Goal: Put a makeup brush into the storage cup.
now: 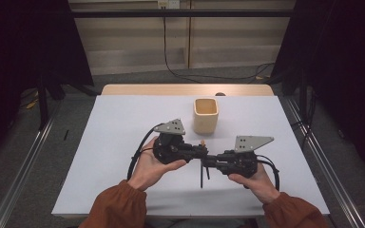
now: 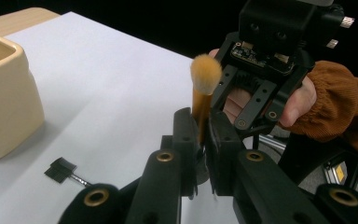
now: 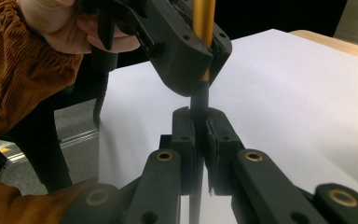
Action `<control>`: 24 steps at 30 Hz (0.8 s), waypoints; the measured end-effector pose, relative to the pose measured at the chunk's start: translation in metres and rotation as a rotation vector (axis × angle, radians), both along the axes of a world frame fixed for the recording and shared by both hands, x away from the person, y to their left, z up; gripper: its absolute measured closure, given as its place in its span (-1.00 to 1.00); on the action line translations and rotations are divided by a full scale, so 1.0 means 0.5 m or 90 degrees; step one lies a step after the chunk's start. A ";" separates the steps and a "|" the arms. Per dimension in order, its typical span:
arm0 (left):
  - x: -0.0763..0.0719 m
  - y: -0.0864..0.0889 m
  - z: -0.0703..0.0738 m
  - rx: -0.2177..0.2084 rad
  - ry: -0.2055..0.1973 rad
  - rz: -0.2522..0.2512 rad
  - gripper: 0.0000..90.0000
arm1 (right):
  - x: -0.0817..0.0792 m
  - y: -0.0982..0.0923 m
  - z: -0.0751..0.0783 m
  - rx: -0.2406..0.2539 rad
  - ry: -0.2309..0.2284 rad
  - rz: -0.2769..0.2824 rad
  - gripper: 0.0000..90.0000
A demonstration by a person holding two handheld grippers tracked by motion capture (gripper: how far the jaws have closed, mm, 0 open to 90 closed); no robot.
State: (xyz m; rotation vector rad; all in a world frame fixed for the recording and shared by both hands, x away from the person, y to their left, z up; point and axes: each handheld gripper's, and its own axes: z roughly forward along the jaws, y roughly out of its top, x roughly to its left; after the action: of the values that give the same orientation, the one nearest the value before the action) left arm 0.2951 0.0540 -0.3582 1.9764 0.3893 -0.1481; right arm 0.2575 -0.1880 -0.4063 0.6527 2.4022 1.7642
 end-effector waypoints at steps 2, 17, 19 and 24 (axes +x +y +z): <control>-0.001 0.000 -0.003 -0.010 -0.003 0.003 0.85 | 0.000 -0.001 0.001 0.001 0.000 0.000 0.86; -0.008 0.009 -0.016 -0.036 -0.030 0.023 0.17 | -0.001 -0.006 0.004 0.010 -0.002 -0.004 0.86; -0.009 0.012 -0.019 -0.036 -0.033 0.032 0.02 | 0.000 -0.006 0.004 0.010 -0.003 -0.004 0.86; -0.012 0.019 -0.015 -0.038 -0.049 0.056 -0.39 | 0.000 -0.006 0.004 0.011 -0.006 -0.004 0.86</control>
State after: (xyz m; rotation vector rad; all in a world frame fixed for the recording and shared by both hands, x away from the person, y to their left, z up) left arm 0.2891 0.0637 -0.3656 1.8960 0.4158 -0.0283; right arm 0.2576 -0.1910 -0.4044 0.6519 2.3781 1.7840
